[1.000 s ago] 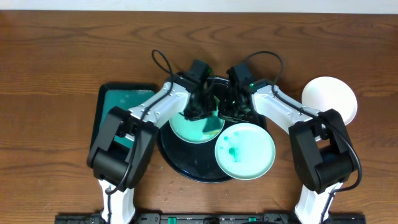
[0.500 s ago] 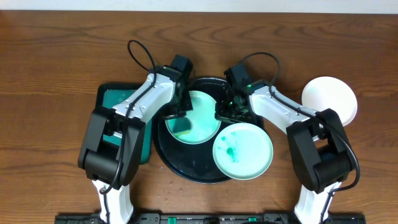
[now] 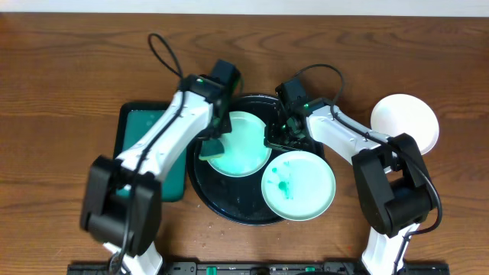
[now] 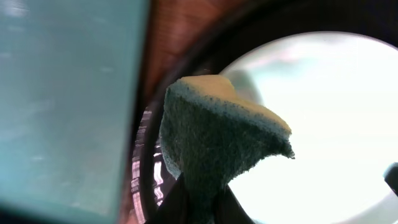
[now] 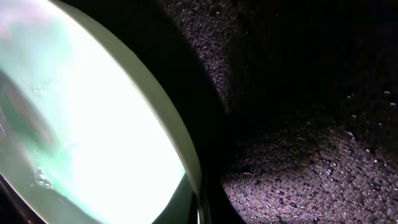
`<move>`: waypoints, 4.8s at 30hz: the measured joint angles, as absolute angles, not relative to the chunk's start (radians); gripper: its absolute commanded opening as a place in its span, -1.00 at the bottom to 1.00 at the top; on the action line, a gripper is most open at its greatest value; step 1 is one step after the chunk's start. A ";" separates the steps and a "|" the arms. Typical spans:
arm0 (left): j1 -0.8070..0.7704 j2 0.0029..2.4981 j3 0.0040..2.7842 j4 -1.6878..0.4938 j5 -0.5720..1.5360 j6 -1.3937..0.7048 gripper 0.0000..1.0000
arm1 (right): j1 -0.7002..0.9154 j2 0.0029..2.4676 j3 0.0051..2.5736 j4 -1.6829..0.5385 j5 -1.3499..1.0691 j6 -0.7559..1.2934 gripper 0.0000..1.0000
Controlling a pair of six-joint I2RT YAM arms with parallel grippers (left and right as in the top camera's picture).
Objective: Clean dirty plates on tray and stack at the side
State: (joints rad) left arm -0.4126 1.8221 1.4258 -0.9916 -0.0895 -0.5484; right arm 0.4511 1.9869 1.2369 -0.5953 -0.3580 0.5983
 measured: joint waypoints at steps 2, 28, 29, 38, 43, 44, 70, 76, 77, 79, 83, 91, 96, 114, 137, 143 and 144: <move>-0.377 1.792 1.428 -1.009 -0.098 -0.547 -0.85 | 0.451 1.987 1.237 -0.595 -0.359 0.587 -0.97; -0.001 2.022 1.439 -0.992 -0.022 -0.439 -0.53 | 0.451 1.959 1.237 -0.632 -0.352 0.431 -0.98; -0.001 2.027 1.439 -0.991 -0.021 -0.433 -0.35 | 0.451 1.948 1.237 -0.636 -0.352 0.424 -0.98; -0.001 2.016 1.439 -1.003 -0.006 -0.417 0.57 | 0.453 1.827 1.237 -0.643 -0.348 0.364 -0.98; -0.001 1.960 1.439 -1.021 -0.006 -0.417 0.59 | 0.453 1.731 1.237 -0.685 -0.294 0.355 -0.98; -0.001 1.939 1.439 -1.026 -0.006 -0.417 0.59 | 0.453 1.711 1.237 -0.703 -0.271 0.358 -0.97; -0.001 1.512 1.439 -1.140 0.043 -0.448 0.61 | 0.519 1.605 1.229 -0.852 -0.490 0.233 -0.97; -0.001 1.512 1.439 -1.141 0.047 -0.448 0.61 | 0.537 1.605 1.228 -0.635 -0.280 0.227 -0.97; -0.001 1.512 1.439 -1.141 0.047 -0.448 0.61 | 0.544 1.605 1.228 -0.614 -0.239 0.222 -0.97; -0.001 1.512 1.439 -1.141 0.047 -0.448 0.61 | 0.556 1.605 1.228 -0.588 -0.167 0.204 -0.97; -0.001 1.512 1.439 -1.141 0.047 -0.448 0.61 | 0.595 1.605 1.228 -0.578 -0.026 0.147 -0.98; -0.001 1.512 1.439 -1.141 0.047 -0.448 0.61 | 0.759 1.605 1.228 -0.577 0.370 0.003 -0.98; -0.001 1.512 1.439 -1.141 0.047 -0.448 0.61 | 0.861 1.605 1.228 -0.576 0.686 -0.073 -0.98; -0.001 1.512 1.439 -1.141 0.046 -0.448 0.61 | 1.010 1.605 1.228 -0.519 1.316 -0.332 -0.98; -0.001 1.512 1.439 -1.140 0.046 -0.448 0.61 | 0.903 1.605 1.227 -0.688 0.753 0.299 -0.98; -0.001 1.512 1.439 -1.140 0.046 -0.448 0.62 | 0.685 1.575 1.227 -0.650 0.430 0.492 -0.98; -0.001 1.512 1.439 -1.140 0.046 -0.448 0.61 | 0.639 1.561 1.227 -0.654 0.381 0.505 -0.98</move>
State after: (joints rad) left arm -0.0010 1.5120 1.4395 -1.1400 0.0460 -0.4484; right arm 0.6392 1.5612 1.2266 -0.6537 0.3809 0.5049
